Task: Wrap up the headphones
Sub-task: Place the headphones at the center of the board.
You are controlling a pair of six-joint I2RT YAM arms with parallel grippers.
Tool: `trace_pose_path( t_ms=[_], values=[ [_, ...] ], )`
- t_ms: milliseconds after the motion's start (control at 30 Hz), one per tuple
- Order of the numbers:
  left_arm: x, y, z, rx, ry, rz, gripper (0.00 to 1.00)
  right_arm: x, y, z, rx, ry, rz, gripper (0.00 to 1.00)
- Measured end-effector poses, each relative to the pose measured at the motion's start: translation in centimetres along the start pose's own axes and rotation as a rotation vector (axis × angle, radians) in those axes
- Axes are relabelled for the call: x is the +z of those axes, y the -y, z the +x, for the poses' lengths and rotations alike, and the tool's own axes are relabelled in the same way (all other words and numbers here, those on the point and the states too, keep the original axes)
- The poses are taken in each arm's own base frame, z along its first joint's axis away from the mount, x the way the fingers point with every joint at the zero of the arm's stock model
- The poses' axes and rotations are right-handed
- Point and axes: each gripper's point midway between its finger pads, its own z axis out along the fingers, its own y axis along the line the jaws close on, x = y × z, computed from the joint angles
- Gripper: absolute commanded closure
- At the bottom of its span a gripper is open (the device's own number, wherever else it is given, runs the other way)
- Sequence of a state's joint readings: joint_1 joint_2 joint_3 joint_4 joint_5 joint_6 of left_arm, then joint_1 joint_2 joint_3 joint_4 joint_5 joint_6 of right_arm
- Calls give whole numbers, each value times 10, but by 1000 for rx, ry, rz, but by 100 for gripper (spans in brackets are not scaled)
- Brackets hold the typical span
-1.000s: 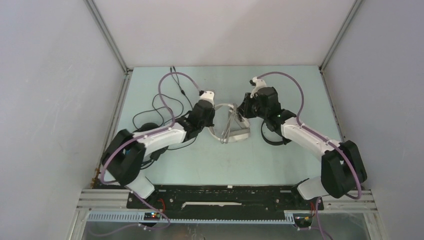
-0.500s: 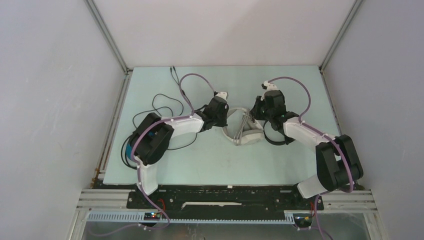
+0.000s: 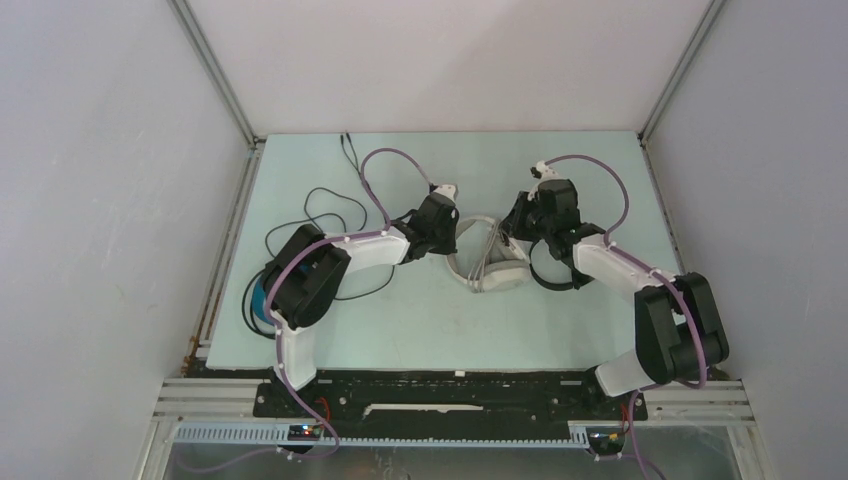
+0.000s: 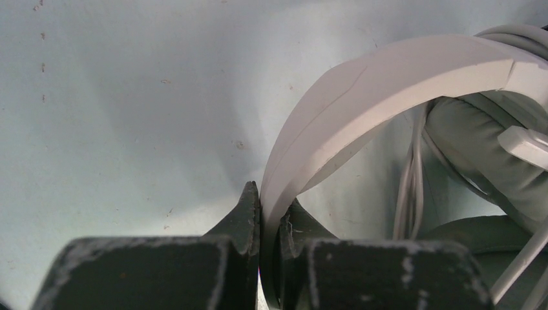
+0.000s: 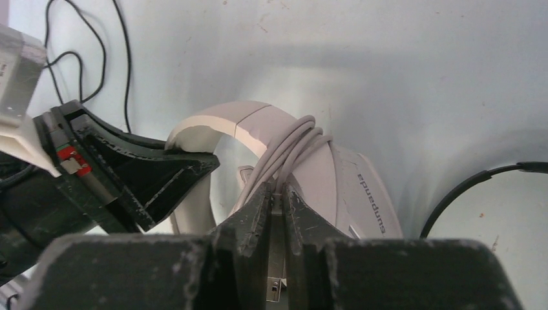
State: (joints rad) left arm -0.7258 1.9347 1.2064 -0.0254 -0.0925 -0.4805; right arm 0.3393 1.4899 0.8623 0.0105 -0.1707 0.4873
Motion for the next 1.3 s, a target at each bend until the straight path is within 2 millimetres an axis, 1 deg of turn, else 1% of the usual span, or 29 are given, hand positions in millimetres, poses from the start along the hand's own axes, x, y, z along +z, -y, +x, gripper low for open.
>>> trace_pose_path(
  t_ms=[133, 267, 367, 600, 733, 967, 1300],
  values=[
    [0, 0, 0, 0, -1, 3, 98, -5, -8, -2, 34, -4, -39, 86],
    [0, 2, 1, -1, -6, 13, 93, -8, -11, -4, 62, -7, -58, 85],
    [0, 4, 2, 0, -8, 18, 90, -8, -7, -3, 79, -17, -64, 85],
    [0, 4, 2, -15, -8, 19, 73, -2, 3, 2, 108, -47, -61, 85],
    [0, 7, -4, -47, 9, 29, 65, -2, 7, 0, 115, -44, -60, 84],
    [0, 13, -15, -61, 37, 48, 58, 0, 14, -3, 132, -45, -68, 82],
    [-2, 17, -21, -61, 48, 57, 49, 4, 15, -2, 148, -54, -97, 82]
  ],
)
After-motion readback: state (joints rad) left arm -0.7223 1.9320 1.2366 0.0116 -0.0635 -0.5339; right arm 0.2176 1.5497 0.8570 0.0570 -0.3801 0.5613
